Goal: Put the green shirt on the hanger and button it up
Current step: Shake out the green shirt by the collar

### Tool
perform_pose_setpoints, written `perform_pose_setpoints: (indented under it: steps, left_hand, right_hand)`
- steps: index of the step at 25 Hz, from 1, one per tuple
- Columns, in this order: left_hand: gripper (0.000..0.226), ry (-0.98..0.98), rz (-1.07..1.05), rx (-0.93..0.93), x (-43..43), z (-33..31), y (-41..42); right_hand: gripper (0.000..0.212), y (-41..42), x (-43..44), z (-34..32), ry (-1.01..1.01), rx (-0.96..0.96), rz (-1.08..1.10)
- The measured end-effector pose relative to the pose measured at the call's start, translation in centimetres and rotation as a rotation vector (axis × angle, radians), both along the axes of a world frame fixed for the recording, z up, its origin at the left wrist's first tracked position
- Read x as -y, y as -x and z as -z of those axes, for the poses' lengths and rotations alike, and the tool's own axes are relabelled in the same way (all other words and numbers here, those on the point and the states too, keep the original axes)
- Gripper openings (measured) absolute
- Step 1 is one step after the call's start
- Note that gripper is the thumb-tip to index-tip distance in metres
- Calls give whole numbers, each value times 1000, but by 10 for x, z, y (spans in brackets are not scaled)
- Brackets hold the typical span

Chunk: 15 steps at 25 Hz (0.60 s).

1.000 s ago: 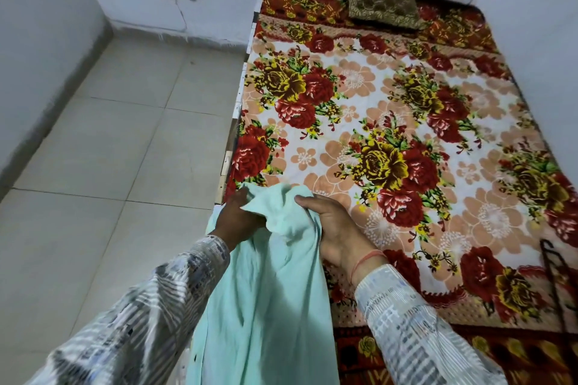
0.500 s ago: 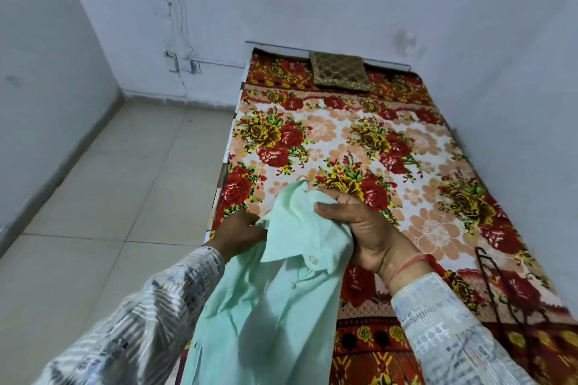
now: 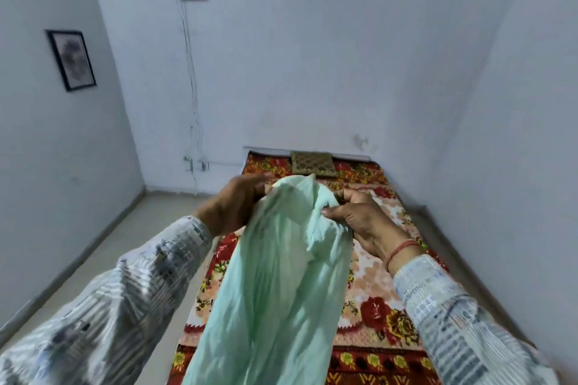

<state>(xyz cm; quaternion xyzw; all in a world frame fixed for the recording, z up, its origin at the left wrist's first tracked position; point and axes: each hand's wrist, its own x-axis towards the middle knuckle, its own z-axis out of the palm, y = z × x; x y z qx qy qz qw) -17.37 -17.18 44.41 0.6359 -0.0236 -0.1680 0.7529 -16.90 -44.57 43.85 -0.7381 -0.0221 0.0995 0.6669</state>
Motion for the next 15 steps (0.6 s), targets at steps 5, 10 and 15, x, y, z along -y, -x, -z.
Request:
perform_pose_setpoints:
  steps: [5,10,15]
  left_hand:
    - [49,-267,-151,352,49,-113,77]
    - [103,-898,-273,537,91,-174,114]
    - [39,-954,-438,544,111,-205,129]
  right_hand:
    - [34,59,56,-113,-1,201,77]
    - [13,92,88,-166,252,381,187]
    - [32,111,114,-196,456,497,246]
